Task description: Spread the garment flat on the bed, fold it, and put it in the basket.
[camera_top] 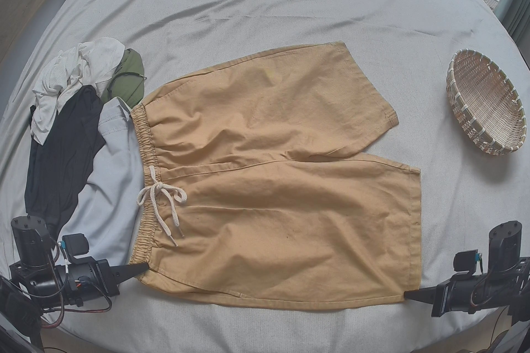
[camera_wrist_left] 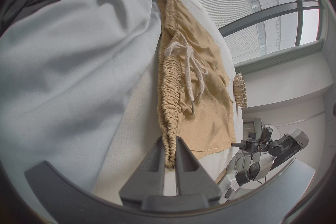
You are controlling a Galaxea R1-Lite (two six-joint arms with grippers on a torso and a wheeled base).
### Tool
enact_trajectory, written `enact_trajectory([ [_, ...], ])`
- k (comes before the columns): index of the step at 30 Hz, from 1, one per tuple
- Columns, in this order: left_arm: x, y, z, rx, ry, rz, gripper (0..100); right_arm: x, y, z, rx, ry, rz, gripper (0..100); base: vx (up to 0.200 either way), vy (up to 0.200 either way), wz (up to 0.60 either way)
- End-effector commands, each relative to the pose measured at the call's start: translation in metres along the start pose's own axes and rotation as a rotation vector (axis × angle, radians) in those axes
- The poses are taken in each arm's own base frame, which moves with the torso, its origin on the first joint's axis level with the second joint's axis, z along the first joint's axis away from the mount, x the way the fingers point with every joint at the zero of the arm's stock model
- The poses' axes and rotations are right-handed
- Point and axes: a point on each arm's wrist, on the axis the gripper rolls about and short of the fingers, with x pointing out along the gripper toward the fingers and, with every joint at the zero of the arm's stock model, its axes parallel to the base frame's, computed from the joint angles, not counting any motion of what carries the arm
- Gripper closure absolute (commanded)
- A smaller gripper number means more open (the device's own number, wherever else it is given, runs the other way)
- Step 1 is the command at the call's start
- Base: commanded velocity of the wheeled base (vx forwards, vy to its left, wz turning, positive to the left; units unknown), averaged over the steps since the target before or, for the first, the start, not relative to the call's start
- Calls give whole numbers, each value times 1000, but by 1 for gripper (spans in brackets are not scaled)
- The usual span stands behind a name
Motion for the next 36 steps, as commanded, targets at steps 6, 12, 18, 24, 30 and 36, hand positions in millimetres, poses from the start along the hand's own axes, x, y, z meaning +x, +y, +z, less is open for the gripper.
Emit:
enact_trajectory([
  [6,-4,7,-24,-3,176,65,100,-32,5,-20,-26,-18,11,100,0,0,0],
  [12,-16,-5,-29,17,192,-3,100,-44,5,-31,-33,-6,8,100,0,0,0],
  [18,-26,-17,-32,58,191,-49,100,-52,9,-27,-54,-78,27,100,0,0,0],
  [24,-29,-36,3,145,33,-111,100,-75,31,26,-104,-330,67,100,0,0,0],
  [30,-40,-62,38,173,-126,-171,100,-93,49,76,-137,-483,83,100,0,0,0],
  [36,-47,-72,58,209,-227,-167,100,-97,64,116,-165,-552,105,100,0,0,0],
])
